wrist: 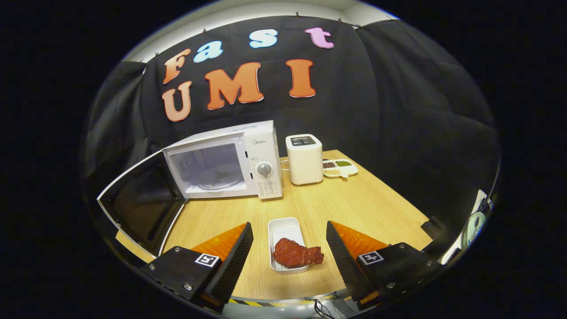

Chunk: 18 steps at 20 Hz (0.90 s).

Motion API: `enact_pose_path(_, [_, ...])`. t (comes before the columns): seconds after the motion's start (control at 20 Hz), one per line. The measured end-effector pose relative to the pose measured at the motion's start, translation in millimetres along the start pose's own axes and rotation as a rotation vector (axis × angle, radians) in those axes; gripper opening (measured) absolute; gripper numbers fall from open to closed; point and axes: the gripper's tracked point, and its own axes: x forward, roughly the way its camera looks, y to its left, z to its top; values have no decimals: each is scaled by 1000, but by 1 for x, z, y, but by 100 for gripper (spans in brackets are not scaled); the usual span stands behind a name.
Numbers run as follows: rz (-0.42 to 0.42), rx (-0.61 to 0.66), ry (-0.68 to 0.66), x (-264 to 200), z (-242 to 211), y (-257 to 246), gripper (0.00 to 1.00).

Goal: Open the microwave, put the food inside, and close the microwave door.

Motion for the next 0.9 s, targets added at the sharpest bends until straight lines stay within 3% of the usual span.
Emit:
enact_pose_path(0.2, [23, 36, 60, 23, -29, -21, 97])
enact_pose_path(0.6, [120, 373, 133, 50, -69, -27, 70])
enact_pose_path(0.7, [133, 410, 145, 49, -75, -24, 47])
enact_pose_path(0.75, [137, 435, 147, 47, -72, -23, 29])
enact_pose_path(0.9, [138, 466, 143, 45, -63, -20, 15])
